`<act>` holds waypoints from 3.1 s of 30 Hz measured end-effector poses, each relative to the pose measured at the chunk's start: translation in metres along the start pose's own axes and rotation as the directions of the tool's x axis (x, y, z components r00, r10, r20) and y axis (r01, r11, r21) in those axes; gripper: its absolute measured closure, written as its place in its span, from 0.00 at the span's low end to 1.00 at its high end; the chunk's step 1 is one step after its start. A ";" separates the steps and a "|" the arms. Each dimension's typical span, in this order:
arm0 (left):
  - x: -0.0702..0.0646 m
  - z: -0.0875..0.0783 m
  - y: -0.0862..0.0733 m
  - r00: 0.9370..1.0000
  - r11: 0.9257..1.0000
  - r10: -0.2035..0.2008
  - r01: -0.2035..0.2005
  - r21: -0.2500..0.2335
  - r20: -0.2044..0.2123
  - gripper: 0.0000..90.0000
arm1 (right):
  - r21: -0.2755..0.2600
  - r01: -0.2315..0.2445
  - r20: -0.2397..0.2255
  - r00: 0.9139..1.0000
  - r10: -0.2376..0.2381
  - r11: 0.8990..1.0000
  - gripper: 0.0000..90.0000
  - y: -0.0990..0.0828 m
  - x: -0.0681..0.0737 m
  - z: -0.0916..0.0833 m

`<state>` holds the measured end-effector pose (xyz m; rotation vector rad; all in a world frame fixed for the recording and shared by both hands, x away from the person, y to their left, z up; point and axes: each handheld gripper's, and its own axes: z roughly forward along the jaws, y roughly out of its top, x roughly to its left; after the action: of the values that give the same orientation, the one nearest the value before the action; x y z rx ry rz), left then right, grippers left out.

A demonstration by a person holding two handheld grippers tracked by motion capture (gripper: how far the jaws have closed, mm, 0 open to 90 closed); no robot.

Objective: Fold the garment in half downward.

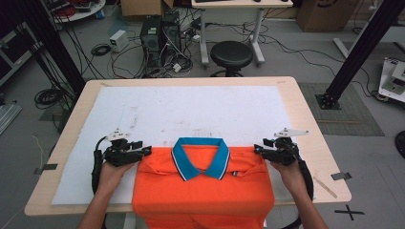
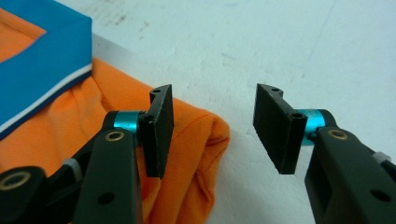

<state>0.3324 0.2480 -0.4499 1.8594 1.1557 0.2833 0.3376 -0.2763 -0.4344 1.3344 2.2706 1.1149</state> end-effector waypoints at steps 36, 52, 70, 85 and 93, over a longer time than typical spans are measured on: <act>0.018 0.034 0.069 0.997 0.993 -0.065 0.061 -0.103 -0.039 0.90 | -0.004 -0.015 0.104 0.994 0.015 1.000 0.91 0.065 -0.033 0.029; 0.027 0.038 0.058 0.993 0.984 -0.073 0.056 -0.168 -0.097 0.63 | -0.049 -0.070 0.141 0.987 0.076 0.996 0.72 0.069 -0.035 0.049; -0.006 0.046 0.038 0.994 0.995 0.099 -0.099 -0.001 -0.035 0.86 | 0.050 0.030 0.032 0.999 -0.032 0.998 0.91 0.050 -0.015 0.044; -0.018 0.014 0.023 0.993 0.985 0.113 -0.109 -0.131 0.017 0.98 | -0.072 0.070 -0.014 0.997 -0.071 0.995 0.98 0.031 -0.001 0.008; -0.028 -0.011 0.007 0.989 0.974 0.128 -0.110 -0.198 0.079 0.98 | -0.146 0.082 -0.040 0.995 -0.089 0.986 0.99 0.011 0.009 -0.023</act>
<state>0.3149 0.2308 -0.4309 1.7534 0.9228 0.3620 0.3266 -0.2765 -0.4096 1.1564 2.2098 1.2662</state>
